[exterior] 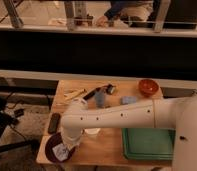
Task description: Wipe purple bowl with towel
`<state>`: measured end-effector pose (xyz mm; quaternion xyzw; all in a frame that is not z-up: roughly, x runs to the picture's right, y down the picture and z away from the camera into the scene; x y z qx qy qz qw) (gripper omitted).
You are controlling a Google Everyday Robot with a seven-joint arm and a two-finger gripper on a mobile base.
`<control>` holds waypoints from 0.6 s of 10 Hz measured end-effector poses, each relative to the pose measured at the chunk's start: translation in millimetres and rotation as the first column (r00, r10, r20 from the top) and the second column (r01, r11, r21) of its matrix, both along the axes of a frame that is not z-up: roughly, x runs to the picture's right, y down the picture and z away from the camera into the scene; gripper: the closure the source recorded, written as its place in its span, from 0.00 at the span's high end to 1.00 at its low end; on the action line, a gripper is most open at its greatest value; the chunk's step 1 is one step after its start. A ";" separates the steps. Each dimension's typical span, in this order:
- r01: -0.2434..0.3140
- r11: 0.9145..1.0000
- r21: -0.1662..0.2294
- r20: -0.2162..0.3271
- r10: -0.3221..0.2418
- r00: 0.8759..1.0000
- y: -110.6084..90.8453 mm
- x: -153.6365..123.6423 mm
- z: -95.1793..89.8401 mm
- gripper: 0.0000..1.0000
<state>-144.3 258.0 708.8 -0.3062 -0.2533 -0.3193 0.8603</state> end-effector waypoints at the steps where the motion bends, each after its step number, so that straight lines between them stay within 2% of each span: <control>1: 0.008 1.000 0.007 0.000 -0.008 1.000 -6.7 -3.1 2.8 0.11; 3: 0.032 0.999 0.019 0.025 -0.033 0.999 -13.8 -25.8 6.5 0.11; 6: 0.083 0.996 0.021 0.090 -0.084 0.992 -11.3 -77.6 11.5 0.11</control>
